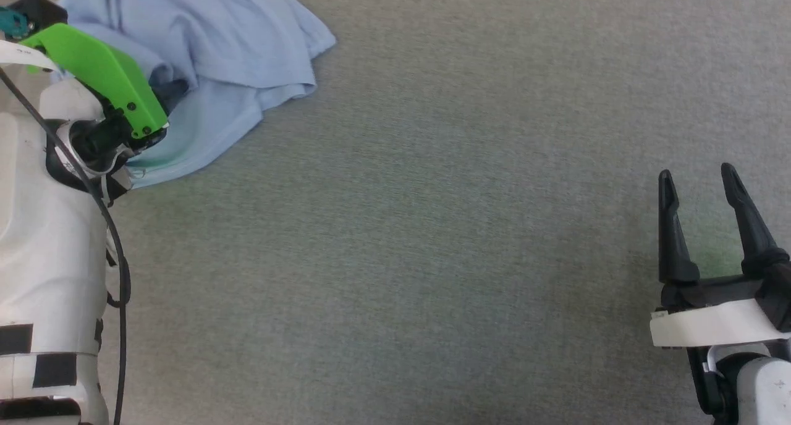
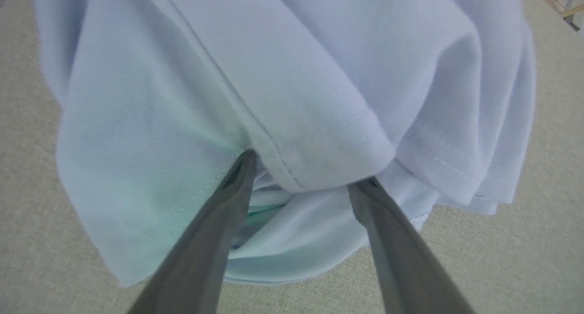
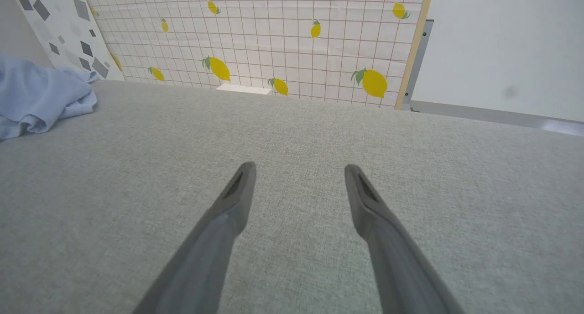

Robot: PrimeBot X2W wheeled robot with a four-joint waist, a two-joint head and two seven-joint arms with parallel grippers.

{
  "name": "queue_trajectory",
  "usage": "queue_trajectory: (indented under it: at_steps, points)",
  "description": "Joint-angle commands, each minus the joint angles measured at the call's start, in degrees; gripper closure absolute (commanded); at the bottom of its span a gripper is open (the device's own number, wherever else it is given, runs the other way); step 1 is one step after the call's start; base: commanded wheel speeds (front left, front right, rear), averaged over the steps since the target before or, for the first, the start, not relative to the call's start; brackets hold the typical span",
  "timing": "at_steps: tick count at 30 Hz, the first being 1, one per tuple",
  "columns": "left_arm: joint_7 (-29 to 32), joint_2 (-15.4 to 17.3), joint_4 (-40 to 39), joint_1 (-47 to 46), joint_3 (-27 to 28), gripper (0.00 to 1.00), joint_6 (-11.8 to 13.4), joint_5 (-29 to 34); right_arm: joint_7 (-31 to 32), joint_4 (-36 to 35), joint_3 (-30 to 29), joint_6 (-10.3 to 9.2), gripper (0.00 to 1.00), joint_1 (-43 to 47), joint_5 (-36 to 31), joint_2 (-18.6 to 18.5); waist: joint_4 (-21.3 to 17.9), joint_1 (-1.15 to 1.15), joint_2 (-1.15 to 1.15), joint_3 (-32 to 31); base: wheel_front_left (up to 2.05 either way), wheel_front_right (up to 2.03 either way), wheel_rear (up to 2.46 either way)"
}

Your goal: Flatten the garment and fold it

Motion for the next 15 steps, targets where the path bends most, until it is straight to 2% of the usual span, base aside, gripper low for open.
queue_trajectory:
  at_steps: [1, 5, 6, 7, 15]
  points:
    - [0.7, 0.1, 0.5, -0.1, 0.0, 0.0, 0.7, -0.4, 0.1, -0.6, -0.1, -0.09, 0.0, -1.0, -0.7, 0.0, -2.0, -0.01, 0.0, 2.1, 0.0, 0.0, 0.0]
    - [-1.5, 0.3, 0.8, 0.0, 0.0, 0.0, 0.5, 0.2, 0.3, -1.1, 0.1, -0.09, 0.0, -1.2, -0.8, 0.0, -2.9, -0.01, 0.0, 3.4, 0.0, 0.0, 0.0]
    - [-2.1, 0.4, 1.1, 0.1, -0.2, 0.59, 0.0, 0.3, 0.3, -1.2, 0.1, -0.09, 0.0, -1.4, -0.8, 0.0, -3.1, -0.01, 0.0, 3.7, 0.0, 0.0, 0.0]
    - [-2.6, 0.4, 1.4, 0.1, -0.3, 1.0, -0.3, 0.3, 0.3, -1.3, 0.2, -0.09, 0.0, -1.5, -0.8, 0.0, -3.2, -0.01, 0.0, 3.9, 0.0, 0.0, 0.0]
    - [-5.2, 1.4, 4.3, -0.6, 0.2, 1.0, -3.4, -0.6, -0.1, 0.1, 0.3, -0.09, 0.0, -2.1, -0.1, 0.0, -3.5, -0.01, 0.0, 2.1, 0.0, 0.0, 0.0]
